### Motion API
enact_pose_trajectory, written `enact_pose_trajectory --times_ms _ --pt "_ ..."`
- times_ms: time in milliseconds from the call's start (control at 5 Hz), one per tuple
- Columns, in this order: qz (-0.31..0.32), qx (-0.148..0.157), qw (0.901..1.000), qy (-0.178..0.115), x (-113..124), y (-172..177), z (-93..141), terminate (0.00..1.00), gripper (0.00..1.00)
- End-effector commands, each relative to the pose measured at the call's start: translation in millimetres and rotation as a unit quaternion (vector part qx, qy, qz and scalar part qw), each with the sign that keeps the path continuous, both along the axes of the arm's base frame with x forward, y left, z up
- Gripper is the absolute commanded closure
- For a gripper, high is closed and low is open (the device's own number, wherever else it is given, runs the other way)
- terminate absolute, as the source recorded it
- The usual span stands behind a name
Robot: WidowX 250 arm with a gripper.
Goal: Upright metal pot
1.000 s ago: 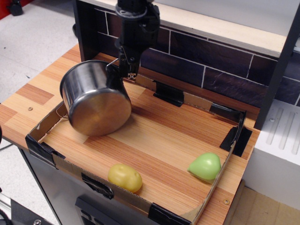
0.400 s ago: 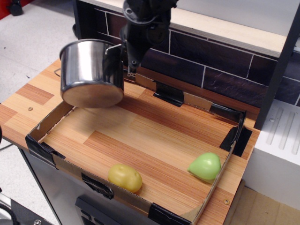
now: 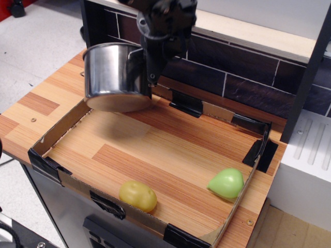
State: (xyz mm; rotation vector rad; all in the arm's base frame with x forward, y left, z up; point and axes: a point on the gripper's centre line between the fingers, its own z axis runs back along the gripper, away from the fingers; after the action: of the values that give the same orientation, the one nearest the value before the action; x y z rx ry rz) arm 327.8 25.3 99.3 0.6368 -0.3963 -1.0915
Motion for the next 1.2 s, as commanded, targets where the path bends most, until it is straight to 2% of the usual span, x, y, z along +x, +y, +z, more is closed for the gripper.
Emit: enact_pose_trajectory --times_ms 0,200,400,600,800,1000 --pt "-0.009 0.009 0.9959 -0.09 1 -8 -3 0.0 1.0" --pt "-0.017 0.015 0.9951 -0.096 -4 -11 -11 0.0 1.0" --pt "-0.003 0.01 0.9982 -0.059 -9 -14 -18 0.0 0.0" --pt "0.012 -0.041 0.9991 -0.007 -16 -14 -18 0.0 0.0" --pt "0.049 -0.055 0.9971 0.018 -26 -16 -17 0.0 0.0" --pt "0.056 -0.092 0.9905 0.085 -32 -14 -10 0.0 0.0"
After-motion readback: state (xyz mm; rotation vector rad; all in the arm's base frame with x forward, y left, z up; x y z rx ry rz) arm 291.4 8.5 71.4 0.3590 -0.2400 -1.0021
